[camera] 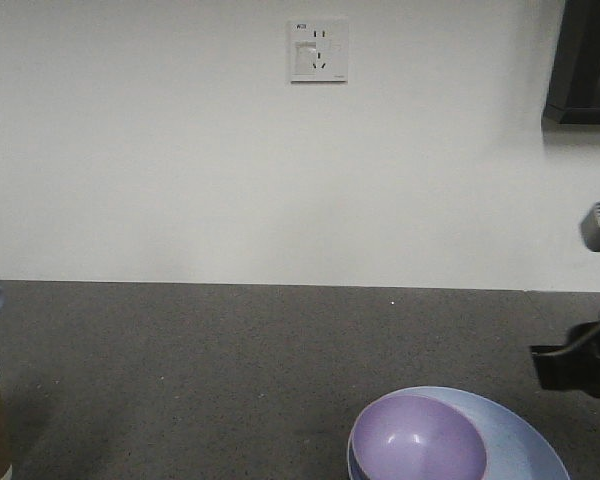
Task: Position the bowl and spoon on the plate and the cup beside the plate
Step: 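Move the left gripper over the bowl and drop the spoon inside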
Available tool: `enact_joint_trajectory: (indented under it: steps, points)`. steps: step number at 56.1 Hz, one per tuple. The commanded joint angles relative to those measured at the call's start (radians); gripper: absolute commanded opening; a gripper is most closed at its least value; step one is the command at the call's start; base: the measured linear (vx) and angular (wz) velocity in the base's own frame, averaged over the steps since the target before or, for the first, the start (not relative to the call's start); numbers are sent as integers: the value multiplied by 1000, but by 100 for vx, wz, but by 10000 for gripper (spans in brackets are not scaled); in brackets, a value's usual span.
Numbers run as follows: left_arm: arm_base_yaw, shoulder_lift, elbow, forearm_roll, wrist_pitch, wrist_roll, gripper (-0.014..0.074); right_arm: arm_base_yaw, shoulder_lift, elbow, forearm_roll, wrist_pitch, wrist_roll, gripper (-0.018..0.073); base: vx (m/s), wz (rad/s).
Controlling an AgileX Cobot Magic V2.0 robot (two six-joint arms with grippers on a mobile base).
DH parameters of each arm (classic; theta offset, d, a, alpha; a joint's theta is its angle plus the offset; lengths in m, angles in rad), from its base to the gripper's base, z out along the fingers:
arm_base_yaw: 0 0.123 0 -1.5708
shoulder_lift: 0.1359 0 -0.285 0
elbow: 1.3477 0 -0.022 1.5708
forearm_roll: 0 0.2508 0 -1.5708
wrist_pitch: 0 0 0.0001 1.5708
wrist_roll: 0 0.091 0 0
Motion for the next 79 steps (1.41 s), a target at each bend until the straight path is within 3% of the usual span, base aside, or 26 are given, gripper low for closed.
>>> enact_joint_trajectory:
  steps: [1, 7, 11, 16, 28, 46, 65, 79]
  points:
    - [-7, 109, -118, -155, 31, 195, 0, -3, -128, 63, -4, -91, 1, -10, 0, 0]
    - [-11, 261, -230, -398, 134, 389, 0, -3, -266, 166, -8, -106, 5, -14, 0, 0]
    - [-34, 367, -300, -516, 155, 422, 0, -3, -334, 221, -17, -109, 5, -12, 0, 0]
    - [-82, 498, -391, -573, 173, 428, 0, -3, -403, 267, -40, -105, 5, -11, 0, 0]
    - [-236, 797, -643, -577, 267, 393, 0, -3, -454, 301, -59, -62, 12, -10, 0, 0]
    - [-390, 1086, -906, -573, 336, 309, 0, -3, -454, 301, -61, -58, 12, -10, 0, 0]
    - [-417, 1159, -940, -462, 237, 185, 33, -3, -454, 301, -62, -60, 12, -8, 0, 0]
    - [-417, 1171, -940, -396, 235, 117, 199, -3, -454, 301, -62, -64, 12, -8, 0, 0]
